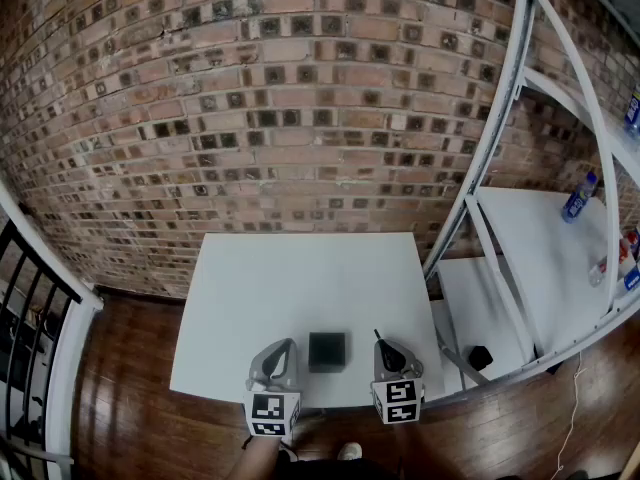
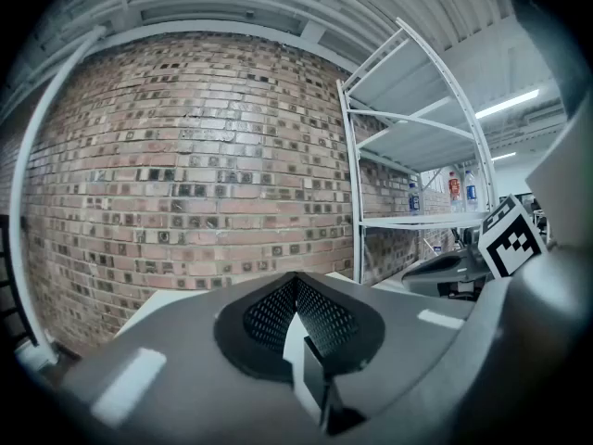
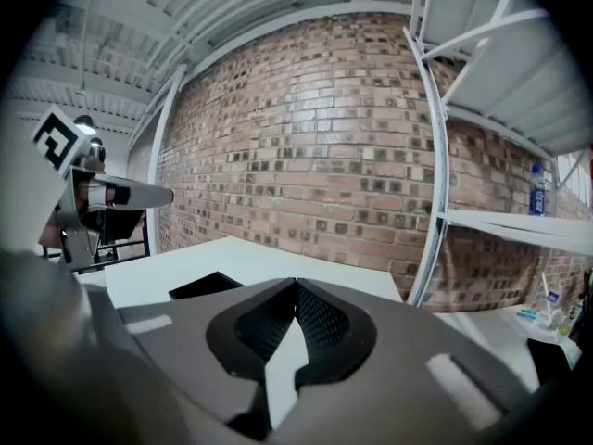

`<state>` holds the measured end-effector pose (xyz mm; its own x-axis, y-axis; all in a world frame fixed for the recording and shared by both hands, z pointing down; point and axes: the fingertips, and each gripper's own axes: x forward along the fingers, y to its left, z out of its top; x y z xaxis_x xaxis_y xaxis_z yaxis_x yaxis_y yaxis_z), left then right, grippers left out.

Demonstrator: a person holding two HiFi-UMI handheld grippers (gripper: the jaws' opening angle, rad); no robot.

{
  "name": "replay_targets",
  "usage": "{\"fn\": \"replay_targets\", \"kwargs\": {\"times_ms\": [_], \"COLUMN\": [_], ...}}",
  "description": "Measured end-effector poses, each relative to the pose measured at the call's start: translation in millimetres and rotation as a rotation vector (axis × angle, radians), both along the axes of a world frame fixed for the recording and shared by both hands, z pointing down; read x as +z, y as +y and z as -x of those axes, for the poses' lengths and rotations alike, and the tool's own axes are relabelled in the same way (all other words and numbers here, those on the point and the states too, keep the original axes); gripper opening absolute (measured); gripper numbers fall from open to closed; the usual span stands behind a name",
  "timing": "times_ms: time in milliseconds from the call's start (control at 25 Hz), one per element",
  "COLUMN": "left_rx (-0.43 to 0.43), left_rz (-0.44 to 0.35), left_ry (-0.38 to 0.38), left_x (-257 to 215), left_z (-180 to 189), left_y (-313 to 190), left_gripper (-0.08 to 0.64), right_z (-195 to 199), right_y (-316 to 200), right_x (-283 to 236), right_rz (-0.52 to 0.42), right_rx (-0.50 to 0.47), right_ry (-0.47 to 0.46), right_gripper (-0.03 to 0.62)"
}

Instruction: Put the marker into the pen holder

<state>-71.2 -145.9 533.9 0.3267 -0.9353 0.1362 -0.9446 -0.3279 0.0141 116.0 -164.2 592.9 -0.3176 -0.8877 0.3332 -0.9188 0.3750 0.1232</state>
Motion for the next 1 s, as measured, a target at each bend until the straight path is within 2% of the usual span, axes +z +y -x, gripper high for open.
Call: {"fn": "replay_targets", "kwargs": {"times_ms": [40, 120, 200, 520, 800, 1000], "left_rx": [-0.001, -0.002, -0.005, -0.024, -0.043, -0.049], "left_rz": [0.000, 0.002, 0.004, 0.011, 0.026, 0.025], "left_ry": [0.002, 0.005, 0.003, -0.013, -0.017, -0.036], "left_x": [-0.4, -0.4, 0.8, 4.1, 7.3, 10.3], "left_z": [0.9, 2.9, 5.2, 16.1, 26.4, 31.0], "left_y": [-2.2, -6.1, -9.3, -13.3, -14.4, -16.2], "left_gripper": [0.014, 0.014, 0.014, 0.014, 0.014, 0.014], "right_z": [-2.0, -5.8, -10.0, -19.8, -38.7, -47.0], "right_y": [-3.7, -10.8, -17.6, -37.5, -47.8, -49.8], "right_x": [6.7, 21.4, 37.7, 97.1, 154.6, 171.5], "right_rz": [0.026, 0.081, 0.136, 0.332, 0.496, 0.584], "right_rx": [0.002, 0.003, -0.001, -0.051, -0.049, -0.029], "right_ry": [0.007, 0.024, 0.047, 0.128, 0.186, 0.198], "right_gripper": [0.003, 0.057, 0.084, 0.089, 0.089, 0.089]}}
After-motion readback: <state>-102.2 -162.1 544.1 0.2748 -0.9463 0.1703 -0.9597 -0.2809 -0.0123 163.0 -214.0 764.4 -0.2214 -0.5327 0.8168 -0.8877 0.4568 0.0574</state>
